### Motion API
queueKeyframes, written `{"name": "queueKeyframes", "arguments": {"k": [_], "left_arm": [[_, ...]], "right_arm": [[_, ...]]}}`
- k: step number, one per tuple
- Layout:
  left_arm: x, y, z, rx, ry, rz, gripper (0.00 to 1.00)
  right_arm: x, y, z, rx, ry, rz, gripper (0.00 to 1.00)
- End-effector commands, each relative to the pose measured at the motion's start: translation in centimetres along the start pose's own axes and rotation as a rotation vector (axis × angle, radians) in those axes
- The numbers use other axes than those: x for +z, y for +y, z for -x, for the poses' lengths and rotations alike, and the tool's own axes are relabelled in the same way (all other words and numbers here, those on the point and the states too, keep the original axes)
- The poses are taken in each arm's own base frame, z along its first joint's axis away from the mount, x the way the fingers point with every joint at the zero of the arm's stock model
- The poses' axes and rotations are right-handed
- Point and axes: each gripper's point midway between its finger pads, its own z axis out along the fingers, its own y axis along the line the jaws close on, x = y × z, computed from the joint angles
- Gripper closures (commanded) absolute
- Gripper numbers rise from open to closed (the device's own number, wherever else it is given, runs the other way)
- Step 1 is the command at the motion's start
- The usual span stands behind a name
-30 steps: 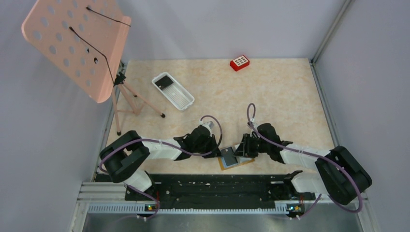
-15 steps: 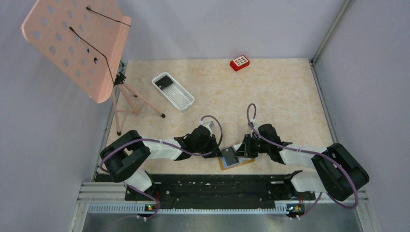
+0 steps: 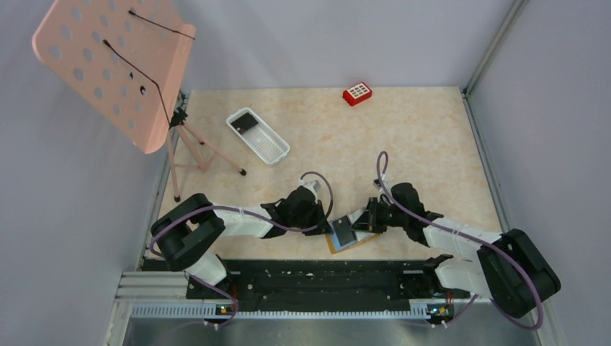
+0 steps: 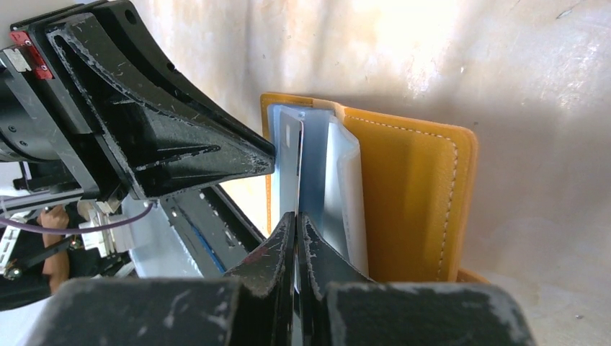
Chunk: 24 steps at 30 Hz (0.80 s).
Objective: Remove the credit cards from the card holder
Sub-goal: Remove the credit card from the card holder.
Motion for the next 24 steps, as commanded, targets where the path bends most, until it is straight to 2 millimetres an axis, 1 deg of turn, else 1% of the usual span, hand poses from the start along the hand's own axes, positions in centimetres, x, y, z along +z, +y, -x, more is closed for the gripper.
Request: {"name": "queueKeyframes", "arguments": {"k": [1, 4, 6, 7, 8, 17, 21, 22, 23, 24], "left_arm": [[0.47, 2.68, -1.40, 0.009, 0.044, 0.106, 0.86], [0.49, 2.81, -1.46, 0.008, 0.046, 0.110, 0.86], [0.45, 2.82, -1.44, 0.009, 0.045, 0.112, 0.86], [0.45, 2.85, -1.45, 0.009, 0.045, 0.113, 0.86], [0.45, 2.90, -1.45, 0.009, 0.044, 0.115, 0.86], [0.58, 2.88, -1.46, 0.008, 0.048, 0.116, 0.86], [0.59, 2.62, -1.27, 0.009, 0.043, 0.110, 0.86], [0.60, 2.61, -1.26, 0.009, 0.043, 0.110, 0.86], [0.60, 2.57, -1.23, 0.010, 0.043, 0.110, 0.86], [0.61, 2.60, -1.24, 0.012, 0.044, 0.111, 0.86]], "right_arm": [[-0.44, 1.10, 0.51, -0.026, -0.009, 0.054, 1.00], [-0.49, 1.09, 0.56, -0.020, -0.011, 0.051, 0.95], [-0.55, 1.09, 0.56, -0.017, -0.012, 0.050, 0.94], [-0.58, 1.07, 0.58, -0.016, -0.014, 0.049, 0.96], [-0.64, 1.10, 0.60, -0.016, -0.017, 0.052, 1.00], [-1.00, 1.18, 1.02, 0.012, -0.033, 0.056, 1.00], [-1.12, 1.49, 1.13, 0.027, -0.030, 0.071, 0.94], [-1.14, 1.51, 1.08, 0.026, -0.028, 0.072, 0.96], [-1.16, 1.54, 1.14, 0.027, -0.029, 0.073, 1.00], [-1.16, 1.52, 1.06, 0.027, -0.026, 0.073, 1.00]]}}
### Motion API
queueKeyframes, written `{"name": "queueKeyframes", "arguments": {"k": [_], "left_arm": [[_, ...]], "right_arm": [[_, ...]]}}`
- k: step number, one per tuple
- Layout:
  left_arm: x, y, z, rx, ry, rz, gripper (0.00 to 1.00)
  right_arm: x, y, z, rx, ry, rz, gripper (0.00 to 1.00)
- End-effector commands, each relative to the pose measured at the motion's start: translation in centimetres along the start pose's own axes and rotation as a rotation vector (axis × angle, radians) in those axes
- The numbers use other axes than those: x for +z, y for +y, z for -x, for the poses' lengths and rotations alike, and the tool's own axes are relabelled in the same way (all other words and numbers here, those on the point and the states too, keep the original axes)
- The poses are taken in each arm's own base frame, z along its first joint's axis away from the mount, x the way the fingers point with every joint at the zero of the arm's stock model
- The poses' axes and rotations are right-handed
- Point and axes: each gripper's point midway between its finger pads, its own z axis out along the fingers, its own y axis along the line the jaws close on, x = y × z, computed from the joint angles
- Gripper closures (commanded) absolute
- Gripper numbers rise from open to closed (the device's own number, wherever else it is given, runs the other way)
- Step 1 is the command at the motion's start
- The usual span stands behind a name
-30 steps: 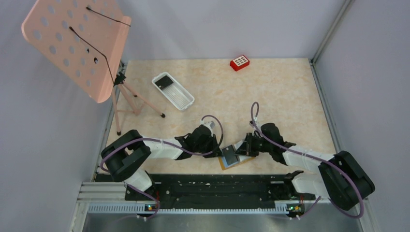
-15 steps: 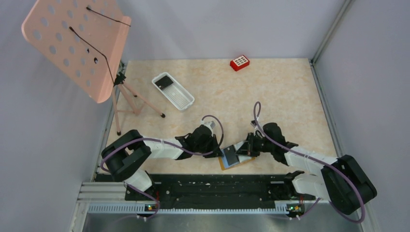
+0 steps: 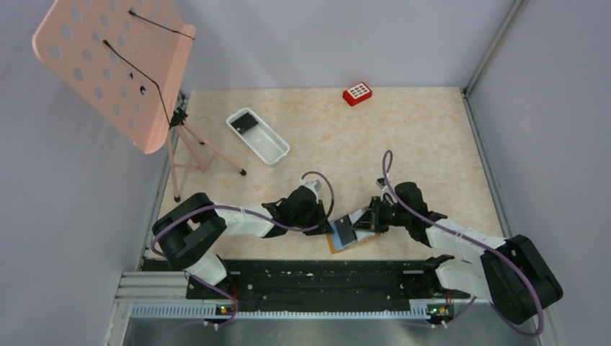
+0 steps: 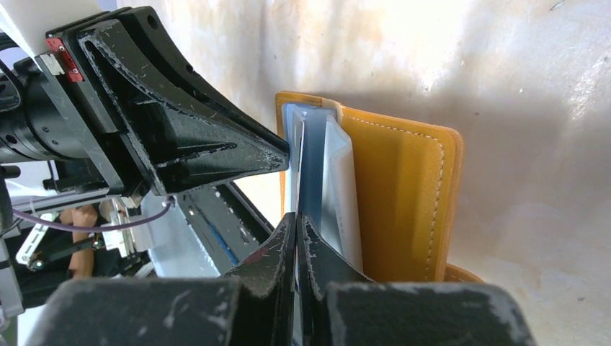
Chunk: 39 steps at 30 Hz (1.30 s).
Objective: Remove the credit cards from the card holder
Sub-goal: Remove the credit card from the card holder.
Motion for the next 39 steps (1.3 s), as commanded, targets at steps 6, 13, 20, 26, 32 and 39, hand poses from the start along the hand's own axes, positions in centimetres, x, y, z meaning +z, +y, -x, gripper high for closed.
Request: {"name": "queueKeyframes", "arguments": {"k": [6, 13, 20, 26, 32, 39], "left_arm": [[0.4, 2.8, -1.3, 0.014, 0.040, 0.113, 0.86], [0.3, 3.0, -1.2, 0.022, 0.036, 0.124, 0.86], [0.4, 2.8, -1.0, 0.031, 0.036, 0.124, 0.86], [0.0, 1.4, 0.0, 0.063, 0.020, 0.104, 0.85], [-0.2, 0.6, 0.7, 0.074, 0.010, 0.105, 0.85], [-0.6, -2.3, 1.6, 0.065, 0.007, 0.024, 0.84]], "right_arm": [[-0.4, 0.8, 0.8, 0.004, -0.027, 0.027, 1.00], [-1.6, 0.1, 2.6, -0.013, -0.104, -0.091, 1.00], [-3.2, 0.3, 3.8, -0.038, -0.144, -0.157, 1.00], [-4.9, 1.3, 5.4, -0.058, -0.215, -0.180, 1.00], [-6.1, 2.1, 6.2, -0.078, -0.257, -0.200, 1.00], [-4.2, 2.3, 4.1, -0.054, -0.164, -0.075, 1.00]]}}
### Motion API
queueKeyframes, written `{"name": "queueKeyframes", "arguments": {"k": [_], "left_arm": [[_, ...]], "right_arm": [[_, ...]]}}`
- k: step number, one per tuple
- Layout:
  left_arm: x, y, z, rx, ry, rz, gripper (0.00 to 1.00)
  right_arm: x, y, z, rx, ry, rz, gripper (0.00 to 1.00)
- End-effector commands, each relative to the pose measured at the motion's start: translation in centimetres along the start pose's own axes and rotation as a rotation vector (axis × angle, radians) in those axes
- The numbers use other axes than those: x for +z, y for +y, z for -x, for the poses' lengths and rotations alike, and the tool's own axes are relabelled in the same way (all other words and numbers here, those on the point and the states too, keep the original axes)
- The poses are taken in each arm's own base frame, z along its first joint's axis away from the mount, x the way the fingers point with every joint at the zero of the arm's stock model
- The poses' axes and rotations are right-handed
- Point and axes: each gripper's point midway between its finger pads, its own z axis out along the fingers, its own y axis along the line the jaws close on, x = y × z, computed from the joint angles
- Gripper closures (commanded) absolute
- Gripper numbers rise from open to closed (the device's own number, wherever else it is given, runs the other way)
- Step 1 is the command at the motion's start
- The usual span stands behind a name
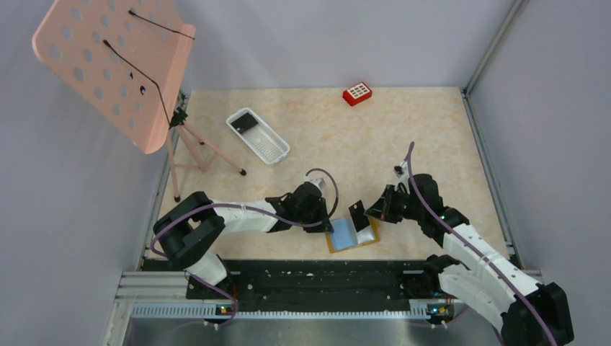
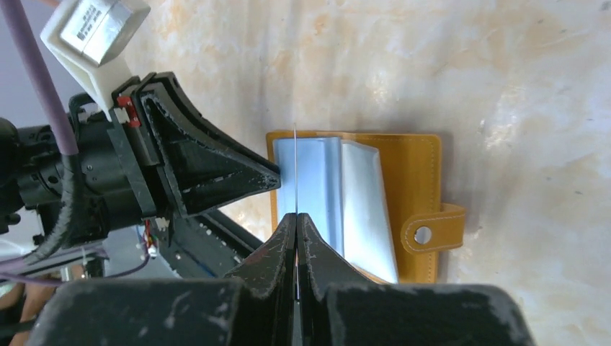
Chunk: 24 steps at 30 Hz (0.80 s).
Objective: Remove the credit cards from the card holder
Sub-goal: Remove the credit card from the card holder.
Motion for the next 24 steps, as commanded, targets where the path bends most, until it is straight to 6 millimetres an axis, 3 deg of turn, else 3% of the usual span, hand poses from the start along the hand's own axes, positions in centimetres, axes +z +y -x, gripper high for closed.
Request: {"name": "queueKeyframes", "arguments": {"k": [1, 10, 24], "left_arm": [[-0.6, -2.5, 1.5, 0.015, -0.029, -0.062, 0.84], [-0.2, -3.3, 1.1, -0.001, -0.012, -0.112, 0.84], [0.7, -3.5, 0.4, -0.019, 0.019, -0.157, 0.84]], "right_arm": [[0.7, 1.4, -0.7, 0.019, 0.030, 0.127, 1.00], [2.2, 0.1, -2.4, 0.054, 0.079, 0.140, 1.00], [3.2, 0.2, -3.6, 0.078, 0.137, 0.193, 1.00]]}}
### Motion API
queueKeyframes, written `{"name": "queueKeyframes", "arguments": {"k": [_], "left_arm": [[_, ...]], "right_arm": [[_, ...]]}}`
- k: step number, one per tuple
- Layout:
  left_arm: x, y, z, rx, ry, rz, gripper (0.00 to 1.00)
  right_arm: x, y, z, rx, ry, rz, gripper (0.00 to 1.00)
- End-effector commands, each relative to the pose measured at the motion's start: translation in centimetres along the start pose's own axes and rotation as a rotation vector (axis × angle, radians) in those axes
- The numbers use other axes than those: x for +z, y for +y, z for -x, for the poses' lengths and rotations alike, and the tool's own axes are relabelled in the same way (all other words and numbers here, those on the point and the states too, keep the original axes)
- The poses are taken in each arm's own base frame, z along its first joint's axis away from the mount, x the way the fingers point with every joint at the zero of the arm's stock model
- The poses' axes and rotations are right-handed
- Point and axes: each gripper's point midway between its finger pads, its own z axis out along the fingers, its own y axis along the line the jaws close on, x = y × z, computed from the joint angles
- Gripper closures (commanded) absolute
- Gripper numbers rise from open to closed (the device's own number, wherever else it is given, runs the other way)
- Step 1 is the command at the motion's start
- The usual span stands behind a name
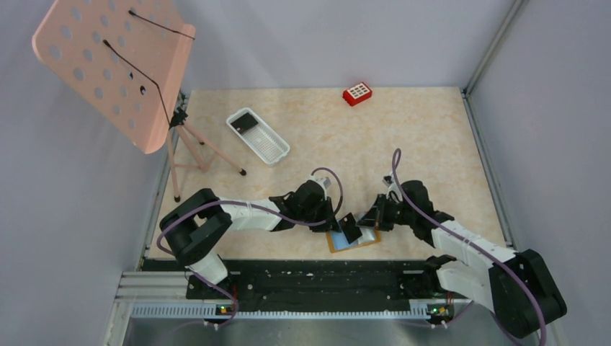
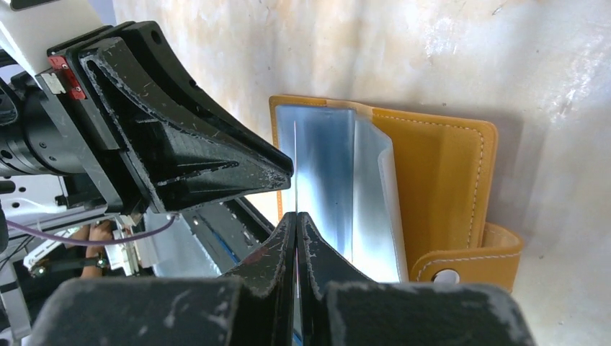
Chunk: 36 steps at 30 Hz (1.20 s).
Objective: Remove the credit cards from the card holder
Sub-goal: Remove the credit card from the card holder.
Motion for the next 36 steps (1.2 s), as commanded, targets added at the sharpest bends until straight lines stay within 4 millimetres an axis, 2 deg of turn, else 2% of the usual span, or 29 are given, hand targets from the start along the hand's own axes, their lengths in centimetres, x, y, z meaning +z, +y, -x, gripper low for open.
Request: {"name": "queueKeyframes", "arguments": {"k": [1, 11, 26, 36], "left_arm": [[0.1, -1.1, 0.3, 0.005, -0.016, -0.054, 0.84], [0.5, -0.8, 0.2, 0.000, -0.009, -0.053, 0.84], [0.7, 0.0, -0.1, -0.002, -0.006, -0.027, 0.84], [0.8, 0.0, -0.1, 0.000, -0.005, -0.025, 0.84]], "right_arm": [[0.3, 0.6, 0.4, -0.013, -0.008, 0.055, 1.00], [0.8, 0.3, -0.4, -0.006, 0.040, 0.071, 1.00], [1.2, 0.1, -1.0, -0.002, 0.082, 0.086, 0.89], [1.4, 0.1, -1.2, -0.009, 0.100, 0.082, 0.85]]}}
